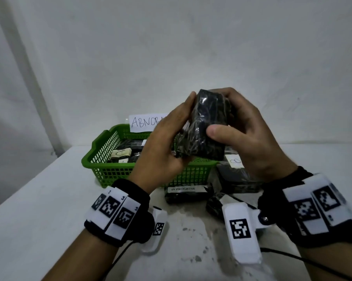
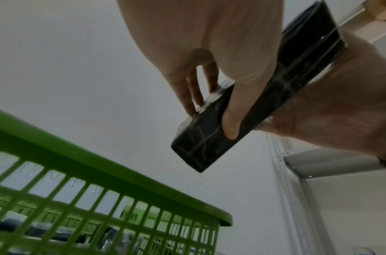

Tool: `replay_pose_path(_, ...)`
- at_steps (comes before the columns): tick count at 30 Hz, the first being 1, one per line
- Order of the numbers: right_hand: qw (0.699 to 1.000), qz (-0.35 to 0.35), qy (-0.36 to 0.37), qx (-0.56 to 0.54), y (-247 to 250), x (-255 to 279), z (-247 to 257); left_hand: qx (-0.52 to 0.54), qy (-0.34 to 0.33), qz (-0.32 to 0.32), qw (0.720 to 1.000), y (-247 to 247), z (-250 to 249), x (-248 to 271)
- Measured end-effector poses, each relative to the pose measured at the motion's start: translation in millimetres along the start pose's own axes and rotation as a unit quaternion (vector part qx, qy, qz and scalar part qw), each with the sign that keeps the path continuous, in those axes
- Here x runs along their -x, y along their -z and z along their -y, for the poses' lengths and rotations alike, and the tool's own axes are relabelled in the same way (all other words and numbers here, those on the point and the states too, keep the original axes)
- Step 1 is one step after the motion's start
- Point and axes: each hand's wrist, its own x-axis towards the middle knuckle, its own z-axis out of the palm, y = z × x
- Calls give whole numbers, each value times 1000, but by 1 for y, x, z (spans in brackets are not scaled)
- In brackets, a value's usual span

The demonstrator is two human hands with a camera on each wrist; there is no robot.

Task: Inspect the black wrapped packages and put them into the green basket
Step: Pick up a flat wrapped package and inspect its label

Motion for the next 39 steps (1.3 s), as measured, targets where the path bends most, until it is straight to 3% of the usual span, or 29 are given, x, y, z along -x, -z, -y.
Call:
replay_pose_path(5, 996, -9, -88, 13, 9, 2, -2, 22, 98, 47, 994, -5, -4, 2)
replay_pose_path(10, 989, 39, -110, 90, 42, 19, 6, 141, 152, 9, 978, -20, -22, -3)
replay_pose_path(12, 979, 39, -133, 146, 57, 33, 13, 184, 158, 34, 970, -32, -35, -6)
replay_pose_path(15, 967, 38, -158, 196, 81, 50, 27, 166, 157, 117, 966, -41, -45, -12)
replay_pose_path(19, 923, 43, -215, 316, 114, 73, 44, 122, 190, 274, 935, -44, -57, -16)
replay_pose_path(22, 867, 96, -277, 402, 130, 87, 45, 75, 210, 425, 878, -39, -70, -8)
replay_pose_path(24, 816, 123, -330, 459, 137, 98, 40, -24, 198, 476, 856, -41, -72, -2)
replay_pose_path(27, 745, 152, -386, 522, 135, 108, 30, -128, 184, 505, 833, -57, -60, 4)
replay_pose_path(31, 751, 167, -398, 499, 123, 113, 20, -143, 169, 555, 802, -71, -52, 8)
replay_pose_path(34, 755, 204, -393, 484, 113, 108, 16, -112, 183, 534, 818, -64, -51, 10)
replay_pose_path(39, 720, 268, -343, 540, 87, 95, 3, -99, 182, 522, 827, -51, -47, 14)
